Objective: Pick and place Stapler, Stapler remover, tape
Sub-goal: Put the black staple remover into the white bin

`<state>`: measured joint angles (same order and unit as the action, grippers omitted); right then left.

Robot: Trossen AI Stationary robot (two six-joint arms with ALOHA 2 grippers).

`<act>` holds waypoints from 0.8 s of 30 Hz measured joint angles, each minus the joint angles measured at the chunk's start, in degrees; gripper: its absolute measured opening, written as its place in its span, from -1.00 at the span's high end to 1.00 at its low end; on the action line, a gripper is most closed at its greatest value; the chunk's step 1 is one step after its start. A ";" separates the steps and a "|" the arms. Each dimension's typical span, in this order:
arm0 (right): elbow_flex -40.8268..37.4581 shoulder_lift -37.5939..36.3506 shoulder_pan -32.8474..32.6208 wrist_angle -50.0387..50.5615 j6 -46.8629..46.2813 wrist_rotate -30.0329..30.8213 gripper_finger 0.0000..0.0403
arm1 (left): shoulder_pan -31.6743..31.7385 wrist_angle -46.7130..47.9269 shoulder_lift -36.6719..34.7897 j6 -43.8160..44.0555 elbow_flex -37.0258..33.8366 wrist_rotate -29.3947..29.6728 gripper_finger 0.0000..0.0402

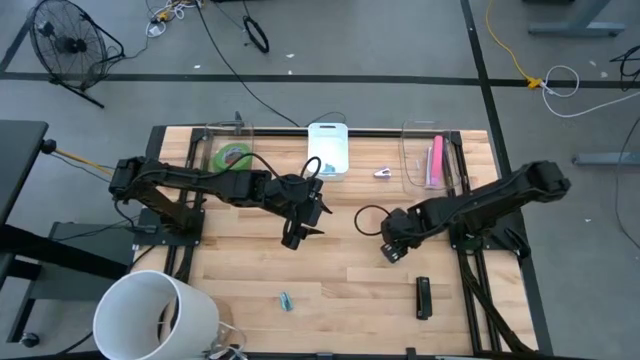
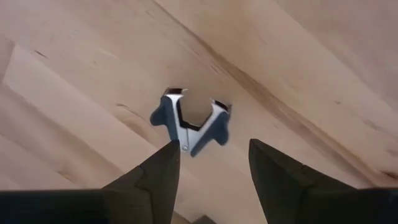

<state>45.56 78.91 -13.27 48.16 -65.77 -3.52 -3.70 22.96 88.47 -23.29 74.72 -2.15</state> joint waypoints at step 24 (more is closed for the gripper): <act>-7.84 0.01 -2.59 -11.44 -7.22 3.11 0.44 | 0.00 0.00 0.02 0.13 0.00 0.00 -0.28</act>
<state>37.72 78.91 -15.86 36.72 -72.99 -0.40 -3.70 22.96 88.49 -23.16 74.72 -2.15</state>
